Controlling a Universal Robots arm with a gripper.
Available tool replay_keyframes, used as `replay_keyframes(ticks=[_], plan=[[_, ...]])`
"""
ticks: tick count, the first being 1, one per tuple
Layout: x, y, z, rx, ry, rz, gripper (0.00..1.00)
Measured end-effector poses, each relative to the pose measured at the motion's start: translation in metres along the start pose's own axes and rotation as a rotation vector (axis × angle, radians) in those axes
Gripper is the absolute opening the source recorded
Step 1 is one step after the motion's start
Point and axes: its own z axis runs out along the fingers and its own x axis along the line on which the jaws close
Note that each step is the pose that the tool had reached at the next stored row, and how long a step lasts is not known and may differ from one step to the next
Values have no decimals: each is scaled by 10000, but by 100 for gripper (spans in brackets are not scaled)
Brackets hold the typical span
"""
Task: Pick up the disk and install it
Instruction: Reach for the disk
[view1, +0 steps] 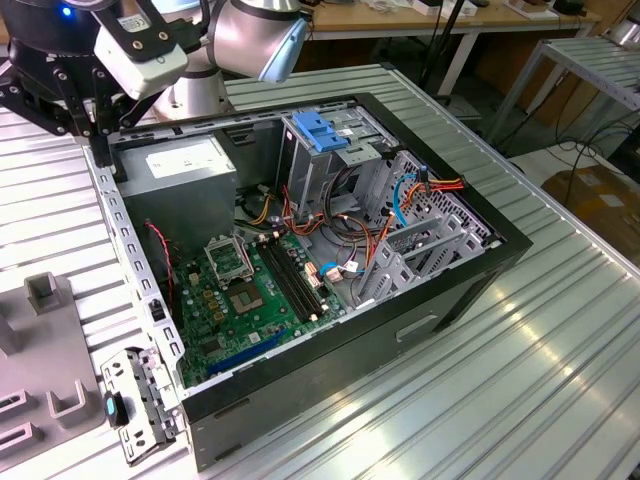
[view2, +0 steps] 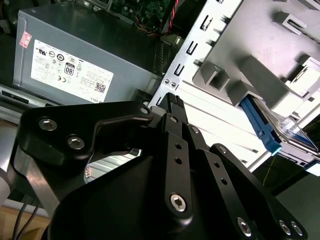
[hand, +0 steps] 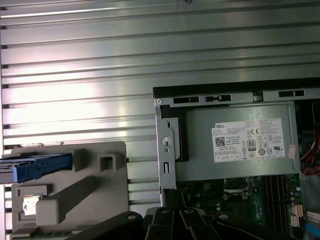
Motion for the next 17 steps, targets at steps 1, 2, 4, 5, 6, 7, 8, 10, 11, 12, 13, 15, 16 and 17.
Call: replay_keyframes(ticks=[1,2,4,5,6,7,8,10,11,12,13,15,16,17], plan=[[3,0,0,0,0,0,11],[5,0,0,0,0,0,11],[10,-1,0,0,2,0,11],[13,-1,0,0,3,0,11],[16,-1,0,0,3,0,11],[19,-1,0,0,4,0,11],[21,-2,1,0,4,0,11],[27,-2,0,1,5,1,11],[30,-2,1,0,5,0,11],[32,-2,0,0,6,0,11],[35,-3,0,1,6,0,11],[40,-3,1,0,7,1,11],[42,-3,1,1,7,0,11],[46,-4,1,0,7,0,11]])
